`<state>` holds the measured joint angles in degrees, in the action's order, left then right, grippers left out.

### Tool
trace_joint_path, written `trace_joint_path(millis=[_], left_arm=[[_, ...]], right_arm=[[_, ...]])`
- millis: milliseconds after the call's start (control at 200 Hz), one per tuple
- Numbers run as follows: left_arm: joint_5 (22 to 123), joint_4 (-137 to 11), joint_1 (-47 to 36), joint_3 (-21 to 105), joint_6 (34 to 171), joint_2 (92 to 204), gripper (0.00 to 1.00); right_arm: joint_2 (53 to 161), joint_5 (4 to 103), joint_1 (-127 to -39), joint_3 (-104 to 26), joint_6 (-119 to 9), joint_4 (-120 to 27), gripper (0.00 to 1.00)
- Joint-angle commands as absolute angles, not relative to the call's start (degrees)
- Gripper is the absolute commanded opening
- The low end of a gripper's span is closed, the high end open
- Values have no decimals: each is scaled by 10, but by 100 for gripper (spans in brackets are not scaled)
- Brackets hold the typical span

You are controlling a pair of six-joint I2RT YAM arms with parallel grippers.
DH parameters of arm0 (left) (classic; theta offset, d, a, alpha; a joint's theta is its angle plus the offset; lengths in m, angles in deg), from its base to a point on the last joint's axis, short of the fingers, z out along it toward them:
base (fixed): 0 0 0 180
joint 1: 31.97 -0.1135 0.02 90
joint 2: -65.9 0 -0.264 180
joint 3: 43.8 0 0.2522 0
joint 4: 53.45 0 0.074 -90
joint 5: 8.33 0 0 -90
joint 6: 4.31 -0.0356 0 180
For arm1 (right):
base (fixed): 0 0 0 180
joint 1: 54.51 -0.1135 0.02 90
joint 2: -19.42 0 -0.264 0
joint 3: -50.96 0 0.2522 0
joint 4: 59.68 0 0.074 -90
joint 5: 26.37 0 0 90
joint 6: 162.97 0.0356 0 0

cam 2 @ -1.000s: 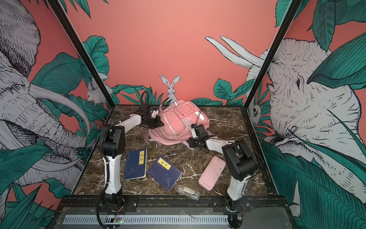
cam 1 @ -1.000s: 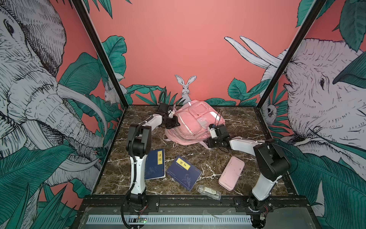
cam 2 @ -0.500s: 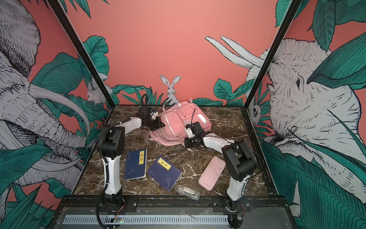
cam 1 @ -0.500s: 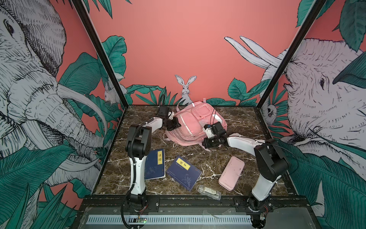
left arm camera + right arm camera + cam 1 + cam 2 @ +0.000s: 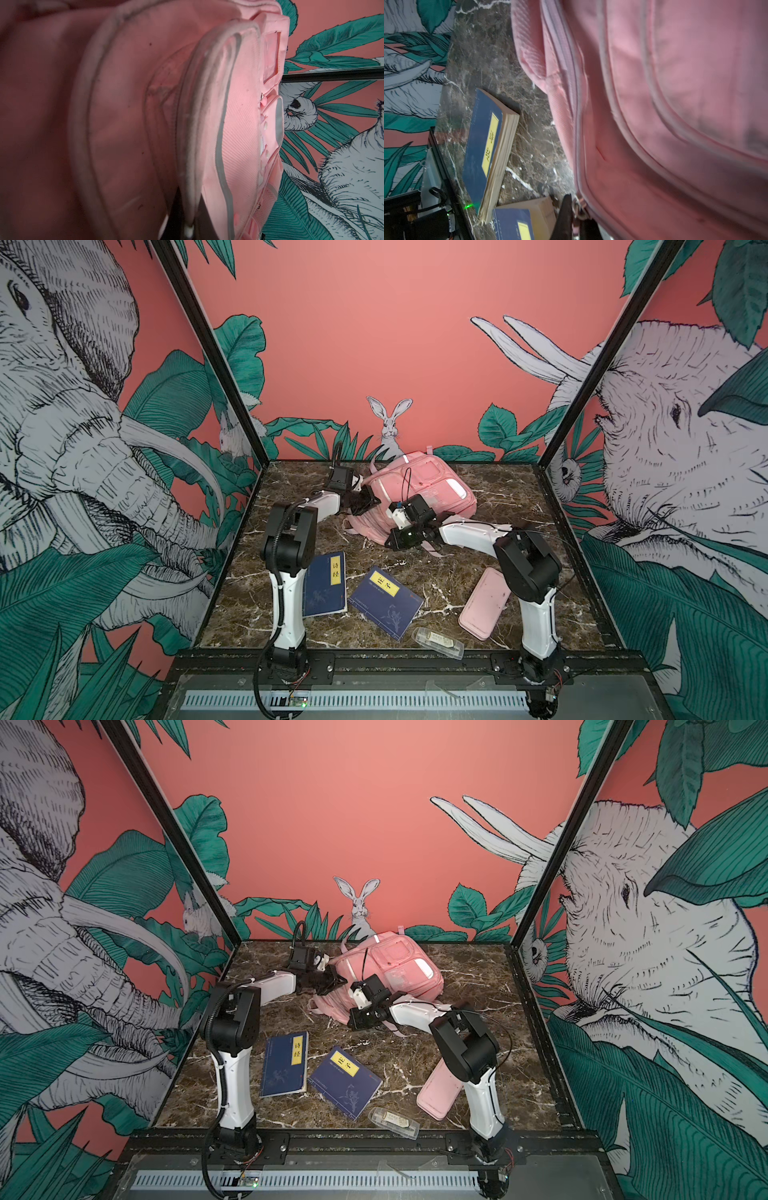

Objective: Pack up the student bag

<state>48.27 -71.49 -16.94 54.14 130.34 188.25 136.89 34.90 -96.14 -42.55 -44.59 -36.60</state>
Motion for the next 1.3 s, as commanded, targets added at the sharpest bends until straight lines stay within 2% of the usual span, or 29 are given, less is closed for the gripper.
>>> trace_joint_path(millis=[0, 195, 385, 680, 765, 975, 1295], left_arm=[[502, -660, -165, 533, 1331, 1839, 0], [506, -632, -166, 496, 1340, 1806, 0], [520, -500, -162, 396, 1429, 1769, 0], [593, -437, -90, 343, 1471, 1740, 0], [597, -422, -68, 363, 1480, 1762, 0], [617, -395, -56, 405, 1504, 1798, 0], [633, -389, -43, 422, 1509, 1802, 0]], right_arm=[[1390, 303, -972, -441, -394, -419, 0], [1355, 340, -942, -390, -394, -433, 0], [1320, 340, -888, -329, -386, -461, 0], [1262, 343, -806, -306, -460, -381, 0], [1254, 325, -807, -317, -497, -331, 0], [1241, 287, -845, -301, -506, -314, 0], [1318, 259, -905, -368, -418, -401, 0]])
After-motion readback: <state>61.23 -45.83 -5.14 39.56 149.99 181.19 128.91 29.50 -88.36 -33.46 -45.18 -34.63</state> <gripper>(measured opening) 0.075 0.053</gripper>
